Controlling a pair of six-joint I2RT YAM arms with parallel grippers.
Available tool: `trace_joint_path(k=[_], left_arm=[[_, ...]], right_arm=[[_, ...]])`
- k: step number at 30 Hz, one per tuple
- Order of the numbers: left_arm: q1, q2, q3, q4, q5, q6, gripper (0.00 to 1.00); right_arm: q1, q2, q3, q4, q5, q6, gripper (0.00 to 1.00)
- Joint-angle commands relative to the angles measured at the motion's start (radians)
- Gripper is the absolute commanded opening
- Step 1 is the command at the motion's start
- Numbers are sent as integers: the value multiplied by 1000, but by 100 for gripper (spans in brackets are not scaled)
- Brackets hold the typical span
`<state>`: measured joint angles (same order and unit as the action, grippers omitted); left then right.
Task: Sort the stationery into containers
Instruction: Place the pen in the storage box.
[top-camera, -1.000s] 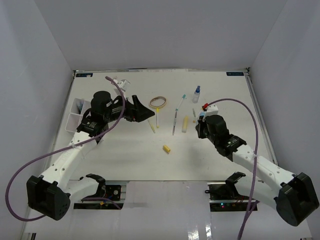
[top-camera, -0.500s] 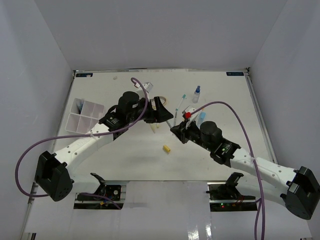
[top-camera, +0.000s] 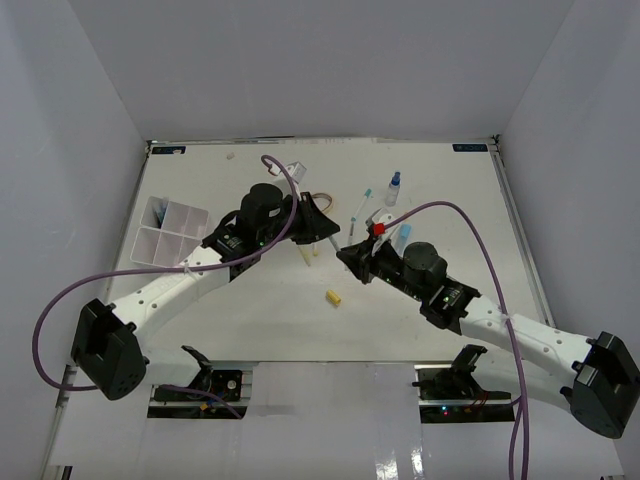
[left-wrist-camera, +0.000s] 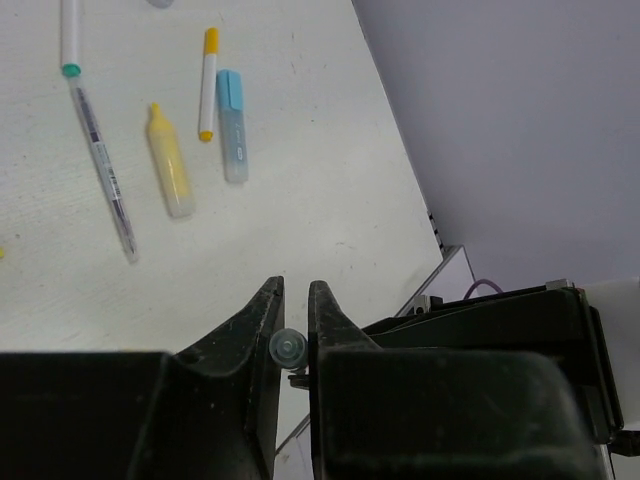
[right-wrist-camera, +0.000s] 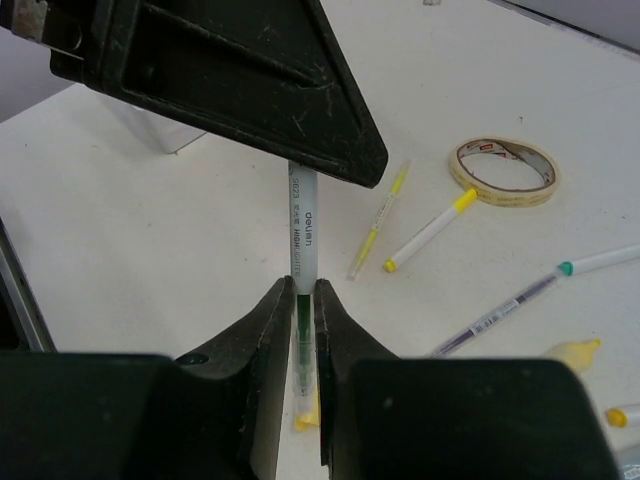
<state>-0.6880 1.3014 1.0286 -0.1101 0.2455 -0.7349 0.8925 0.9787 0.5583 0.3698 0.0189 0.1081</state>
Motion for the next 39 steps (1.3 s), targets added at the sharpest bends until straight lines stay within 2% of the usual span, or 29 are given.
trace_joint_path(k=[1, 4, 5, 6, 7, 8, 12, 13, 14, 15, 17, 18, 19, 26, 30, 35, 39], left_arm=[[-4, -45, 15, 20, -31, 12, 10], [-4, -71, -1, 15, -70, 29, 6], [-4, -77, -5, 13, -84, 34, 6], [-4, -89, -9, 0, -101, 43, 5], [-4, -94, -12, -17, -156, 63, 5], [-4, -100, -10, -32, -190, 72, 4], [11, -137, -7, -129, -388, 141, 3], [24, -145, -10, -143, -455, 178, 2], [39, -152, -10, -160, -489, 193, 2], [88, -168, -9, -205, -518, 204, 2], [166, -189, -13, -244, -541, 227, 1], [250, -217, -18, -272, -549, 232, 1], [289, -234, -24, -278, -560, 244, 1], [632, -298, -7, -358, -707, 335, 2], [780, -327, -18, -326, -762, 374, 3], [855, -320, -25, -280, -833, 408, 3], [884, -312, -87, -206, -854, 420, 4]], right_arm=[[5, 5, -6, 77, 1, 8, 18], [5, 6, -9, 77, 16, 13, 29], [5, 6, -12, 77, 27, 18, 36], [5, 3, -15, 75, 36, 18, 51], [5, 2, -18, 73, 39, 18, 59], [3, 2, -20, 67, 49, 21, 74], [3, -12, -31, 32, 93, 19, 98], [3, -17, -44, 28, 117, 16, 98], [3, -27, -54, 27, 127, 15, 92], [3, -31, -61, 27, 137, 8, 90], [3, -37, -87, 26, 163, -2, 90], [2, -37, -93, 26, 173, -8, 90], [2, -35, -101, 27, 190, -11, 90], [-7, -46, -165, 47, 193, -19, 90], [-20, -58, -213, 70, 191, -22, 90], [-35, -77, -235, 81, 173, -7, 90], [-43, -101, -247, 86, 170, -2, 90]])
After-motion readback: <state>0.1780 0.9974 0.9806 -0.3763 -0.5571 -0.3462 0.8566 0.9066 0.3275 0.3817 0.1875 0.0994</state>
